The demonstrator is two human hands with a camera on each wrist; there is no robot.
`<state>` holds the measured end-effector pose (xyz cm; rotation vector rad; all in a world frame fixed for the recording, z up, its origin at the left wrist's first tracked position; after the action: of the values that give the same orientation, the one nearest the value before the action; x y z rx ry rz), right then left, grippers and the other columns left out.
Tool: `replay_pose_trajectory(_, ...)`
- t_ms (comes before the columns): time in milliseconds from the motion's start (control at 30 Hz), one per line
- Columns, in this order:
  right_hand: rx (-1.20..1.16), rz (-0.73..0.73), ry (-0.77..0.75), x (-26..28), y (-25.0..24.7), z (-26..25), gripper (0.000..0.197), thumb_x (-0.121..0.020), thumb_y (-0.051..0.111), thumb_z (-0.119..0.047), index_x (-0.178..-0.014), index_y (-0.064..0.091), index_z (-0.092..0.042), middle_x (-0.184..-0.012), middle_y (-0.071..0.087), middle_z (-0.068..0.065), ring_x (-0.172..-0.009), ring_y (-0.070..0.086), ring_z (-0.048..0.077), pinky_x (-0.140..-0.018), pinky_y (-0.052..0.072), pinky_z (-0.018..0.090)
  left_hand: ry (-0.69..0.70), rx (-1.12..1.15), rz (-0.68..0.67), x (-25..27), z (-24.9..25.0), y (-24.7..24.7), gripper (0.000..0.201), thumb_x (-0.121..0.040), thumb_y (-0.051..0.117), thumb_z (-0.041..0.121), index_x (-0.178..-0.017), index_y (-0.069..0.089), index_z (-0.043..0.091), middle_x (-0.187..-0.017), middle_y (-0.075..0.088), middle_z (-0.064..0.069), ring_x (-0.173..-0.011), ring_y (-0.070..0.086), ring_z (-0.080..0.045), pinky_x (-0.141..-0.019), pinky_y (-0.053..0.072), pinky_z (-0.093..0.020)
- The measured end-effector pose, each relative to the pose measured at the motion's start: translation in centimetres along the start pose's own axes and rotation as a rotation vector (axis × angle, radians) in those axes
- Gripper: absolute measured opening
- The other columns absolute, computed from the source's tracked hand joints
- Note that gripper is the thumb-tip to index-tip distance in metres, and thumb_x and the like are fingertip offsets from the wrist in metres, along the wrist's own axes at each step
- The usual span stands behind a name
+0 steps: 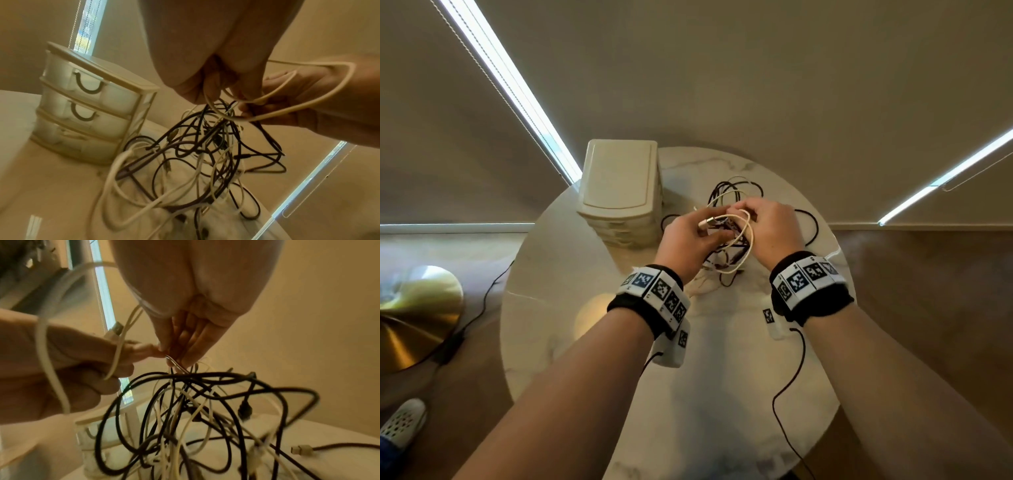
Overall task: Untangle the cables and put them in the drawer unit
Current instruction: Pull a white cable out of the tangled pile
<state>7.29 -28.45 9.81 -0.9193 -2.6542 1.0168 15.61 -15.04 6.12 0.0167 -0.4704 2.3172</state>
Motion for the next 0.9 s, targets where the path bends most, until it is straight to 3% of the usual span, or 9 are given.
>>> replay_pose_trajectory(100,-0.142,0.049,0.008,0.4,-1.0,-0.2,0.012,-0.094,0.071,-0.031,-0.095,0.077,-0.02,-0.082,0.075,-0.008,-0.077,0.07,0.009,-0.075,0.058,0.035,0.036,-0.221,0.057,-0.5,0.7,-0.3,0.03,-0.088,0.08,0.031,-0.118,0.075,0.032,-0.088,0.076,0.003,-0.079,0.072,-0.012,-0.08,0.061,-0.036)
replay_pose_trajectory(233,-0.232,0.055,-0.022,1.2,-1.4,-1.1,0.011,-0.095,0.071,-0.03,-0.092,0.076,-0.02,-0.08,0.074,-0.01,-0.079,0.07,0.007,-0.079,0.057,0.03,-0.014,-0.38,0.01,-1.1,-0.4,0.3,0.018,-0.093,0.071,0.04,-0.103,0.079,0.027,-0.085,0.077,-0.002,-0.083,0.071,-0.024,-0.081,0.059,-0.043)
replay_pose_trajectory(333,-0.308,0.033,-0.022,1.7,-1.2,-0.9,0.01,-0.096,0.07,-0.029,-0.094,0.072,-0.019,-0.083,0.074,-0.005,-0.082,0.071,0.013,-0.081,0.059,0.034,-0.043,-0.451,-0.039,-1.1,-0.7,1.2,0.016,-0.094,0.069,0.04,-0.098,0.078,0.028,-0.084,0.075,-0.003,-0.083,0.07,-0.025,-0.08,0.059,-0.043)
replay_pose_trajectory(467,-0.507,0.008,0.058,1.5,-1.1,0.2,0.002,-0.097,0.068,-0.018,-0.097,0.066,-0.018,-0.089,0.074,0.004,-0.084,0.074,0.018,-0.083,0.062,0.04,-0.001,-0.224,-0.014,-0.7,0.3,1.8,0.012,-0.091,0.072,0.021,-0.098,0.08,0.027,-0.081,0.076,0.002,-0.08,0.07,-0.017,-0.08,0.057,-0.037)
replay_pose_trajectory(533,-0.59,-0.03,0.121,1.0,-0.5,1.6,0.018,-0.094,0.071,-0.011,-0.109,0.063,-0.02,-0.094,0.073,0.003,-0.087,0.074,0.018,-0.086,0.062,0.041,0.011,-0.135,0.016,-0.7,0.4,1.6,0.018,-0.089,0.069,0.014,-0.097,0.08,0.026,-0.083,0.077,0.003,-0.084,0.072,-0.015,-0.083,0.057,-0.038)
replay_pose_trajectory(633,-0.608,-0.108,0.14,0.7,0.6,2.3,0.025,-0.094,0.068,-0.005,-0.113,0.061,-0.019,-0.096,0.071,0.003,-0.094,0.074,0.026,-0.088,0.06,0.044,-0.004,-0.057,0.016,-0.6,0.2,1.4,0.015,-0.094,0.069,0.018,-0.096,0.081,0.028,-0.082,0.077,0.005,-0.083,0.071,-0.013,-0.082,0.057,-0.035)
replay_pose_trajectory(733,-0.543,-0.18,0.101,0.1,1.6,1.8,0.026,-0.092,0.062,0.006,-0.11,0.061,-0.013,-0.092,0.069,0.002,-0.09,0.071,0.017,-0.084,0.058,0.032,0.015,-0.027,0.015,-0.3,0.5,1.0,0.019,-0.097,0.069,0.025,-0.081,0.076,0.032,-0.068,0.07,0.01,-0.064,0.06,-0.007,-0.066,0.05,-0.03)
replay_pose_trajectory(800,-0.516,-0.215,0.102,-0.1,2.3,1.9,0.028,-0.09,0.068,-0.002,-0.109,0.061,-0.021,-0.096,0.071,-0.001,-0.093,0.071,0.014,-0.086,0.057,0.034,0.011,0.02,0.071,-0.1,0.3,0.1,0.021,-0.096,0.071,0.023,-0.076,0.072,0.03,-0.059,0.064,0.014,-0.056,0.053,-0.003,-0.061,0.044,-0.027)
replay_pose_trajectory(900,-0.4,-0.274,0.06,0.4,3.5,2.1,0.024,-0.091,0.072,-0.01,-0.104,0.065,-0.029,-0.1,0.07,-0.008,-0.091,0.068,0.01,-0.088,0.056,0.033,-0.016,0.199,0.1,0.1,0.1,-0.6,0.007,-0.092,0.073,0.007,-0.092,0.072,0.014,-0.063,0.067,0.014,-0.059,0.059,-0.002,-0.062,0.049,-0.022)
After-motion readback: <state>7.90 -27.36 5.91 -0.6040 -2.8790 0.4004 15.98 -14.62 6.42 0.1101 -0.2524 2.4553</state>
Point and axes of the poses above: each hand's wrist, its own x-axis away from the middle knuckle, its own y-axis out of the palm, z = x × y, the point moved 10 cm from there along -x, towards the middle knuckle
